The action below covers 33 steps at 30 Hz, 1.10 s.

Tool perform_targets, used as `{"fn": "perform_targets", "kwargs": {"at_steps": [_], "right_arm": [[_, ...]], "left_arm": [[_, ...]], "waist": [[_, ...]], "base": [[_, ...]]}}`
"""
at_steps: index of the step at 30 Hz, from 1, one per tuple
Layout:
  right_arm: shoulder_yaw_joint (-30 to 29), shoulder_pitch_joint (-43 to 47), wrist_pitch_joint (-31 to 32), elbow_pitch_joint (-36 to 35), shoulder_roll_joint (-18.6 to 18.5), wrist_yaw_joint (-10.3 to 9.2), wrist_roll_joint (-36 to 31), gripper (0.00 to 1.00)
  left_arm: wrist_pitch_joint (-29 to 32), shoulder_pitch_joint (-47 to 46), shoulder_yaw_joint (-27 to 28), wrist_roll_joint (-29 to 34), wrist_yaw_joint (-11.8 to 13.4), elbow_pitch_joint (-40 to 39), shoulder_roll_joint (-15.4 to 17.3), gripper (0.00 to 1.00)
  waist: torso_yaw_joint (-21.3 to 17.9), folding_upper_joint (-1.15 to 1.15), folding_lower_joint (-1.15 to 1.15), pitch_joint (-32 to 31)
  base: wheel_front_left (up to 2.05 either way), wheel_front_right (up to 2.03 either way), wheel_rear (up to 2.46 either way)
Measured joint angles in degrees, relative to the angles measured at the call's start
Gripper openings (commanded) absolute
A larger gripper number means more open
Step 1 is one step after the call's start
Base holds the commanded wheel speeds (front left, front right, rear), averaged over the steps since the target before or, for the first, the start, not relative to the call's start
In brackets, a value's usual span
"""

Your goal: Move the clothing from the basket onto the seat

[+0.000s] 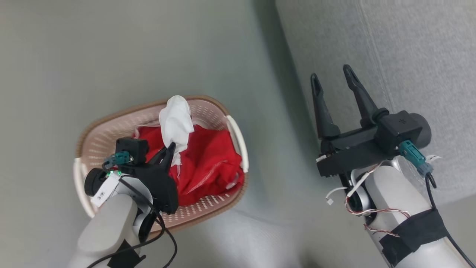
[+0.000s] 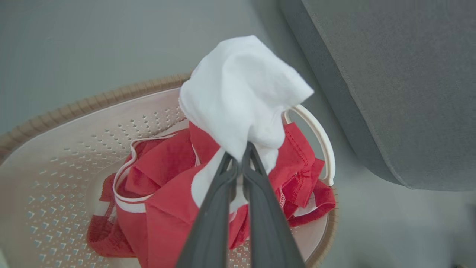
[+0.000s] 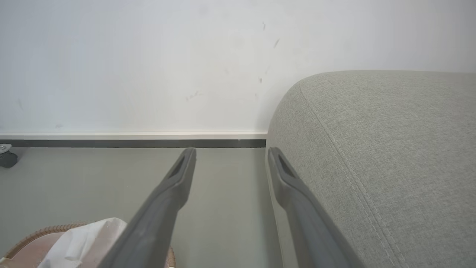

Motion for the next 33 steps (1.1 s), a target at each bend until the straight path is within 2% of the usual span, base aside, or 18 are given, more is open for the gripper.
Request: {"fn": "perform_targets", "kwargs": {"at_steps": [12, 23, 33], "right_arm": [[-0.78, 3.67, 0.01, 2.47, -2.65, 0.73, -0.12, 1.00], [-1.10, 8.10, 0.01, 4.16, -3.34, 1.29, 1.02, 1.00], [-1.70, 10.88, 0.01, 3.82, -4.49, 1.41, 2.37, 1.00]], "left_arm": [[-8.61, 3.98, 1.89, -0.82, 0.07, -2.02, -1.00, 0.00], [-10.67, 9.47, 4.93, -0.83, 2.23, -6.34, 0.85, 0.00], [-11.15, 15.06, 7.65, -0.83, 4.22, -13.38, 2.85, 0.00]], "waist": [[6.42, 0.00, 0.00, -7.98], [11.59, 0.00, 0.00, -16.11], [14.32, 0.00, 0.00, -23.16]], "base": [[0.00, 0.00, 0.00], [0.00, 0.00, 0.00], [0.00, 0.00, 0.00]]}}
